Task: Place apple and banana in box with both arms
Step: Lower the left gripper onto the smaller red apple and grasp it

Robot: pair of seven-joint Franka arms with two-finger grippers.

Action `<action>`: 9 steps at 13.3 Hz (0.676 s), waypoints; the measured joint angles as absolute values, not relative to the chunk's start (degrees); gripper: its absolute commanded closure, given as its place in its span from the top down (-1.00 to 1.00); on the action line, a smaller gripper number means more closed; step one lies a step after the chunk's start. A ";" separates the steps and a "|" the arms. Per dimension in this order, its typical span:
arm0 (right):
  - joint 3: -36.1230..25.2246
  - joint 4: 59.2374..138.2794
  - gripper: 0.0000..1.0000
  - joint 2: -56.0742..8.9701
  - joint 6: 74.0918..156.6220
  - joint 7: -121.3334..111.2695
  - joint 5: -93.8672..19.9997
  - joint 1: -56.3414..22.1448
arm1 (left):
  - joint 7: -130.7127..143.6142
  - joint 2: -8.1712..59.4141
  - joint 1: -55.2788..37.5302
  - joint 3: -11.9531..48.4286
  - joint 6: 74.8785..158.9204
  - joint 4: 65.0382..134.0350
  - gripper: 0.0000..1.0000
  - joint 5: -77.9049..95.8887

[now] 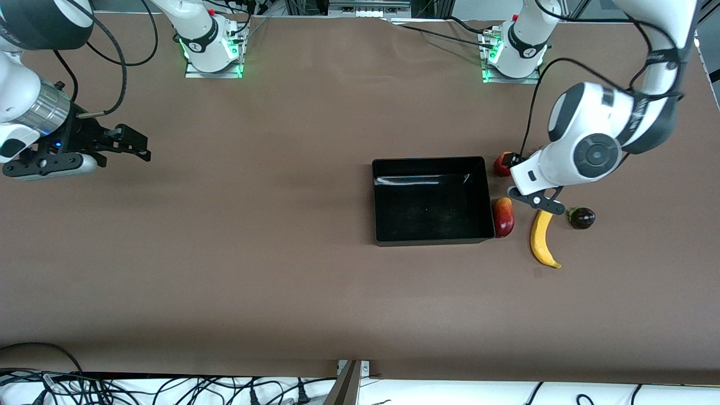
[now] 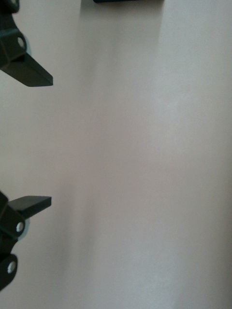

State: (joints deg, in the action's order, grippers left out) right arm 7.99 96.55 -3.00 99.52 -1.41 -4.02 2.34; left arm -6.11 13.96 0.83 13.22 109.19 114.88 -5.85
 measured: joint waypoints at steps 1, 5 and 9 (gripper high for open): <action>8.15 96.55 1.00 -2.95 99.52 -0.72 -3.90 2.13 | -6.28 13.56 0.87 13.23 113.16 118.83 1.00 -6.50; 8.15 96.50 1.00 -2.59 99.51 0.07 -3.10 2.03 | -7.56 10.52 1.32 13.24 128.35 132.94 1.00 -6.77; 8.15 94.62 1.00 -2.54 99.61 0.09 -1.09 2.03 | -7.60 10.35 1.40 13.24 139.93 141.92 1.00 -6.77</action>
